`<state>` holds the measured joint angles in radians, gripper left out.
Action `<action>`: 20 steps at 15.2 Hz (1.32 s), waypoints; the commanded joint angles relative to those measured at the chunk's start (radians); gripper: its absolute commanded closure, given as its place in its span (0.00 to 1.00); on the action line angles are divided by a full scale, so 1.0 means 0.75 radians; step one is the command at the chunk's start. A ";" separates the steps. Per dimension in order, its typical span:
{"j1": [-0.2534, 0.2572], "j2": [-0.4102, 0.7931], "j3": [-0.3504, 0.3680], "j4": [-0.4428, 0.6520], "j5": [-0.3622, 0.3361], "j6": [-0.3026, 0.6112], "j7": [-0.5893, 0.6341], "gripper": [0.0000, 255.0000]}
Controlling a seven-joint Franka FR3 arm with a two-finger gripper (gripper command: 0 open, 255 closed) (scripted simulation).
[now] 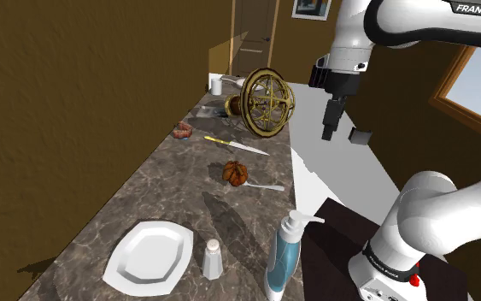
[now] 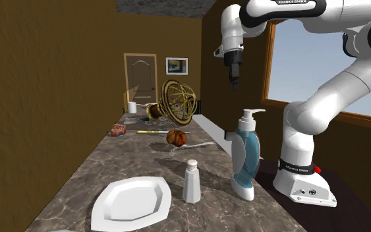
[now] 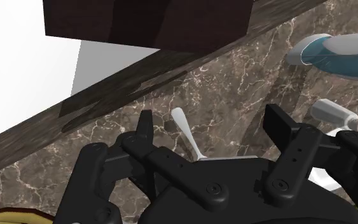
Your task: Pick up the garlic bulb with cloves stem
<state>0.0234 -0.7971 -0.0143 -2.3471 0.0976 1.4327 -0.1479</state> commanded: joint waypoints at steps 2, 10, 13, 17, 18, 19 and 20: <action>0.005 0.016 0.024 -0.017 0.008 0.051 0.019 0.00; 0.031 0.220 0.218 -0.079 0.033 0.457 0.176 0.00; 0.031 0.327 0.290 -0.069 0.017 0.603 0.244 0.00; 0.018 0.492 0.386 -0.026 -0.037 0.782 0.349 0.00; 0.012 0.536 0.410 -0.010 -0.057 0.823 0.379 0.00; 0.006 0.582 0.433 0.008 -0.081 0.862 0.411 0.00; -0.001 0.628 0.457 0.028 -0.109 0.900 0.445 0.00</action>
<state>0.0278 -0.3545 0.3130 -2.3385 0.0345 2.0800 0.1634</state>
